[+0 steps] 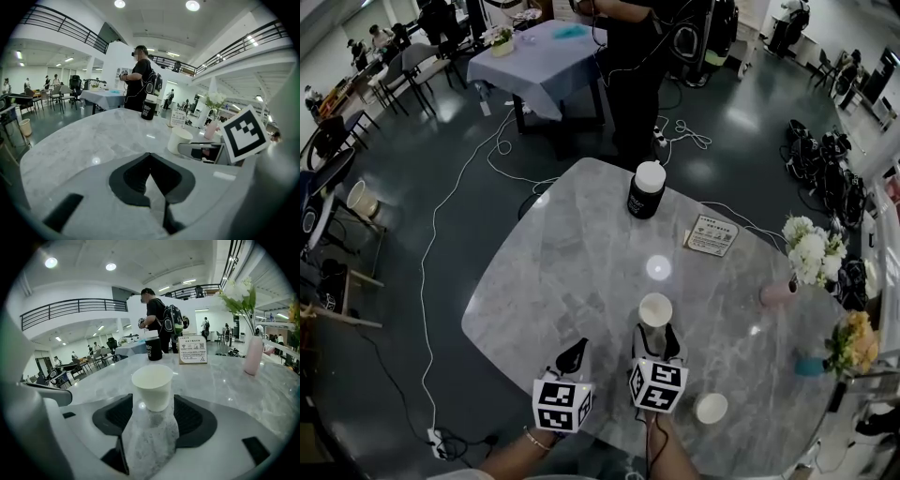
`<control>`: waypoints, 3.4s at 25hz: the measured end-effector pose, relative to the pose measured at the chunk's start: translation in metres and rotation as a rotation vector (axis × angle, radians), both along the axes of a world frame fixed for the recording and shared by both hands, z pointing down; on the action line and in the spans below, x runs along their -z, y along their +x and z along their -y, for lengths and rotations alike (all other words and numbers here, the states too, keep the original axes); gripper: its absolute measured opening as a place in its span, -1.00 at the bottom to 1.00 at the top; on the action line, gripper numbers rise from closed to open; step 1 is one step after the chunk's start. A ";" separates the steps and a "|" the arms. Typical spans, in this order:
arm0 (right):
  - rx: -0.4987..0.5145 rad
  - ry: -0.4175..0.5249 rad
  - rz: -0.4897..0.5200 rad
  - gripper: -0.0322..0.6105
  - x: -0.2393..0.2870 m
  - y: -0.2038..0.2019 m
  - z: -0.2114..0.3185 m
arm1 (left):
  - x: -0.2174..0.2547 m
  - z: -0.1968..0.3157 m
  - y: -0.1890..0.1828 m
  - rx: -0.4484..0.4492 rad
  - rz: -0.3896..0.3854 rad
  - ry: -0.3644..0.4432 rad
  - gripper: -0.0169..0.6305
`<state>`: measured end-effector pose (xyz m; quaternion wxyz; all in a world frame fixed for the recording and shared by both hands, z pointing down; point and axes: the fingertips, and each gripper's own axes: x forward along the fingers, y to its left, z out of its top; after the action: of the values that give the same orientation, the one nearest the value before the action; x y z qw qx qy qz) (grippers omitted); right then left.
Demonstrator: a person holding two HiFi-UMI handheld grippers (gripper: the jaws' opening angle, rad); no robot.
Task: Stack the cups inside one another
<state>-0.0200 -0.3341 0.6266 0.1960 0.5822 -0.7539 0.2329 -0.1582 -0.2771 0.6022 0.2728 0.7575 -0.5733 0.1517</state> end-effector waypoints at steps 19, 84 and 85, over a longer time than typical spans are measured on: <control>0.004 0.042 -0.016 -0.09 -0.008 -0.009 0.030 | -0.013 -0.010 -0.028 0.046 0.018 -0.037 -0.95; -0.042 0.149 0.011 -0.10 0.113 0.065 -0.061 | 0.059 -0.056 0.072 -0.030 -0.091 0.089 -0.95; -0.043 0.153 0.011 -0.10 0.116 0.069 -0.063 | 0.060 -0.058 0.076 -0.031 -0.094 0.090 -0.95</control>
<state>0.0488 -0.2712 0.5107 0.1416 0.6104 -0.7578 0.1820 -0.0826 -0.2191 0.5423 0.2626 0.7841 -0.5543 0.0945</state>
